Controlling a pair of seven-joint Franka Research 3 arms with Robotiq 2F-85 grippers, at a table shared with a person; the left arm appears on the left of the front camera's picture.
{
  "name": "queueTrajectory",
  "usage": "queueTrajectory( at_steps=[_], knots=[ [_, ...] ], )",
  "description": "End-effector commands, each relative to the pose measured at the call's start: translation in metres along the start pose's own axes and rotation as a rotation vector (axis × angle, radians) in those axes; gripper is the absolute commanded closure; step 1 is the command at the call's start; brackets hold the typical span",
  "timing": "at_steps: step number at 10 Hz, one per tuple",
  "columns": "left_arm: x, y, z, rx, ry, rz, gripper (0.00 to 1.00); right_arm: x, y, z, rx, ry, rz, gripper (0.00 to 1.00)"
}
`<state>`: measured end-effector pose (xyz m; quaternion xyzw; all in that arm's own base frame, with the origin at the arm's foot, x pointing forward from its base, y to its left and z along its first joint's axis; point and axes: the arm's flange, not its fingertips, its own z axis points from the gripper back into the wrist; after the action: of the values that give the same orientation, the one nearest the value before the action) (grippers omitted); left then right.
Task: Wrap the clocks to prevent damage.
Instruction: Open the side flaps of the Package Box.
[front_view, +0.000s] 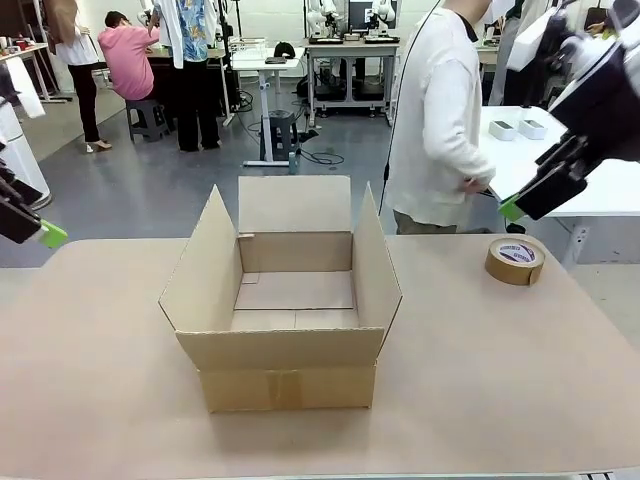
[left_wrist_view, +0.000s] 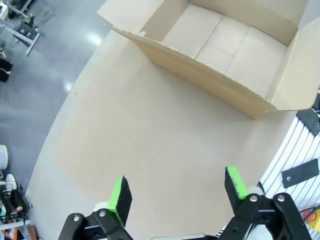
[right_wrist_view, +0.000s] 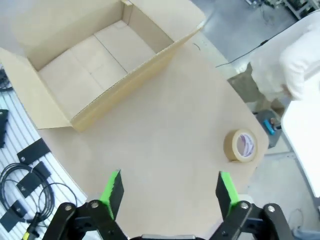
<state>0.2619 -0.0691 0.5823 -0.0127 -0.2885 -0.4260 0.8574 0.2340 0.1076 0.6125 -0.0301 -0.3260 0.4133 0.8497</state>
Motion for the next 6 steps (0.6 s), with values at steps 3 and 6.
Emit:
queueTrajectory(
  at_steps=[3,6],
  knots=[
    [0.005,0.019,-0.026,0.002,-0.084,-0.011,1.00,-0.005,-0.013,-0.053,0.059,0.025,-0.007,1.00],
    [0.006,0.022,-0.019,0.040,-0.117,-0.018,0.93,-0.004,-0.017,-0.056,0.046,0.016,-0.012,0.97]
  ],
)
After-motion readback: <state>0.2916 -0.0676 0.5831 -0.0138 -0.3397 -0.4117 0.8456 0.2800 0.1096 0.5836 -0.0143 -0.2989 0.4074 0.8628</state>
